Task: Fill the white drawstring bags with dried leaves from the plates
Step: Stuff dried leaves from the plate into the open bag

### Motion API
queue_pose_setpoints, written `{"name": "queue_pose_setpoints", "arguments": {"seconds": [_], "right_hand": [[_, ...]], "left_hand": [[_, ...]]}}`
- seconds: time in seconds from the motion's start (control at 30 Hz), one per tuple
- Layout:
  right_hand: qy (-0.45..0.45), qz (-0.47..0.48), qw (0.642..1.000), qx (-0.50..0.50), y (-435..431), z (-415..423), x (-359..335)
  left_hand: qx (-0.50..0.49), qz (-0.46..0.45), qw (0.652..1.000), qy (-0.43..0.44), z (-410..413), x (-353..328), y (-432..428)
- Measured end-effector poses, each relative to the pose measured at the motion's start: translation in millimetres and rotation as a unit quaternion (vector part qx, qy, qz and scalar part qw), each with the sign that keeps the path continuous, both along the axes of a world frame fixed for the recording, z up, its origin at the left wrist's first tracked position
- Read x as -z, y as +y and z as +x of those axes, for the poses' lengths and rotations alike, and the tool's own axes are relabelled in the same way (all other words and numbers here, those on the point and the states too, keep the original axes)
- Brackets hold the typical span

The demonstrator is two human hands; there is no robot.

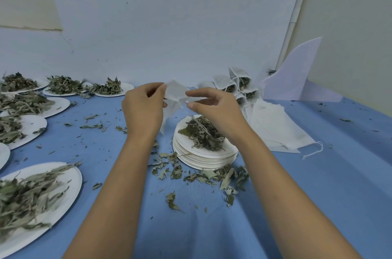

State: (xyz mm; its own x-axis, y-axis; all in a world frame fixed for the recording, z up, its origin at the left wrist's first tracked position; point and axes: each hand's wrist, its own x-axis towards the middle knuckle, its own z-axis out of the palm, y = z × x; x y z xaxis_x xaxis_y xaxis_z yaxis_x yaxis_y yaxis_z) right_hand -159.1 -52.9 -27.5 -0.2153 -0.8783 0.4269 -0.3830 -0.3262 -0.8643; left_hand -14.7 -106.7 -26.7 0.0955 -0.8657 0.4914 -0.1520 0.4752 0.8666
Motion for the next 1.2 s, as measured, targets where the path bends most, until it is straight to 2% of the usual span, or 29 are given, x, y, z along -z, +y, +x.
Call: {"name": "queue_pose_setpoints", "arguments": {"seconds": [0.07,0.13,0.2,0.27,0.37,0.47,0.53,0.7,0.87,1.0,1.2], "right_hand": [[-0.024,0.006,0.999,-0.046,2,4,-4],[-0.036,0.075,0.987,-0.135,6,7,-8],[-0.003,0.146,0.972,-0.187,9,10,-9],[0.011,0.173,0.965,-0.198,9,12,-10],[0.016,0.159,0.976,-0.148,8,13,-10],[0.07,0.036,0.997,0.005,5,13,-6],[0.099,-0.029,0.994,0.046,2,14,-4],[0.224,-0.016,0.972,0.07,-5,17,5],[0.231,-0.06,0.959,0.151,-7,26,11],[0.269,-0.037,0.942,0.199,-6,34,15],[0.292,0.004,0.944,0.152,-8,39,16]], "left_hand": [[-0.026,-0.006,0.999,0.018,1,0,-1],[-0.037,-0.01,0.999,0.018,2,0,-2],[-0.032,-0.014,0.999,0.007,2,1,-3],[-0.02,-0.014,1.0,-0.007,2,2,-3],[-0.009,-0.012,1.0,-0.015,2,2,-3],[0.013,-0.003,1.0,-0.028,1,3,-3],[0.04,0.003,0.998,-0.044,0,3,-2],[0.1,0.007,0.993,-0.063,-4,2,4],[0.121,0.027,0.991,-0.058,-7,1,6],[0.097,0.052,0.994,-0.024,-13,3,9],[0.038,0.031,0.997,-0.051,-16,10,5]]}}
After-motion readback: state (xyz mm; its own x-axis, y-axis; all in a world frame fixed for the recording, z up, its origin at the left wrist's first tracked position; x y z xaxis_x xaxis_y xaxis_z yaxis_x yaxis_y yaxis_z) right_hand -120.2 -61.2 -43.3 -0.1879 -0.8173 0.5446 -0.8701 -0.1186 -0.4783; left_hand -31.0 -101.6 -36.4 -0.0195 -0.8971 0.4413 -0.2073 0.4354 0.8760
